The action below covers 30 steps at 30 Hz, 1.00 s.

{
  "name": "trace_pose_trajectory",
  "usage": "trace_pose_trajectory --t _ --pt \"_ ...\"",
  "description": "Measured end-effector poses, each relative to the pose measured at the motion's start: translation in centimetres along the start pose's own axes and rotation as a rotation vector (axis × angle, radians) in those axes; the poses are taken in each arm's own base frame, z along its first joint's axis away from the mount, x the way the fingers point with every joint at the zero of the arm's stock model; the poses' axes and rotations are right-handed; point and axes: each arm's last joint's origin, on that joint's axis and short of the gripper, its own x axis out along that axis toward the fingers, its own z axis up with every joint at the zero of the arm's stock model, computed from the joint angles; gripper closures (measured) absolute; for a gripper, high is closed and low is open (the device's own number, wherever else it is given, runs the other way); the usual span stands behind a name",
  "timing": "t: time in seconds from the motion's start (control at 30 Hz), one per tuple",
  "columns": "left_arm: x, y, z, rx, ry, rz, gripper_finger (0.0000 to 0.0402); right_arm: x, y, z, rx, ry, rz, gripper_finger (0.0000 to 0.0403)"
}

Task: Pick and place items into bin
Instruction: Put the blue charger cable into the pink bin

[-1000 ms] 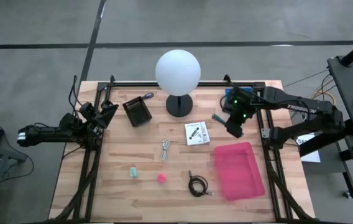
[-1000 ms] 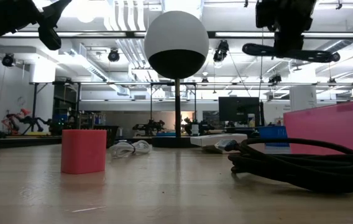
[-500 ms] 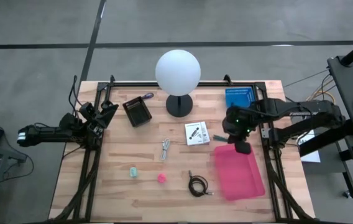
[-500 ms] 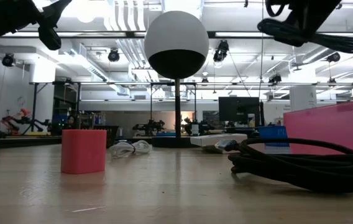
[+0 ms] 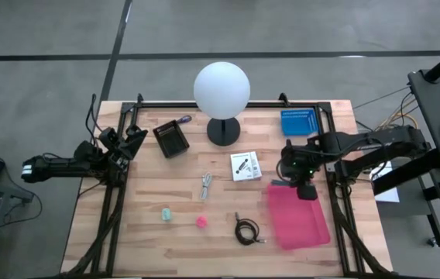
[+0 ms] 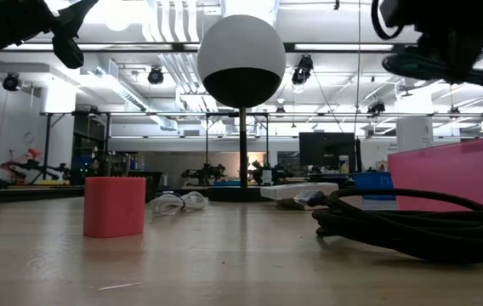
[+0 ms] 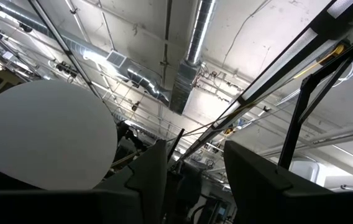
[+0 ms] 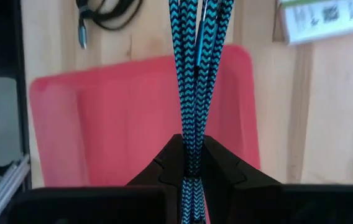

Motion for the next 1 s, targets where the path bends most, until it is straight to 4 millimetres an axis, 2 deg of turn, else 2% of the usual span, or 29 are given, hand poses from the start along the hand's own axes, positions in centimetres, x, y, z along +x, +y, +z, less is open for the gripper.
trace_pose_trajectory --t 0.6,1.0 --pt "0.0 0.0 0.0 0.0 0.001 0.0 0.0258 4.7 -1.6 -2.1 0.026 0.08 -0.009 0.0378" --pt "0.0 0.0 -0.1 0.0 0.002 0.001 0.0258 5.9 -1.9 -2.0 -0.019 0.021 0.003 0.0378"
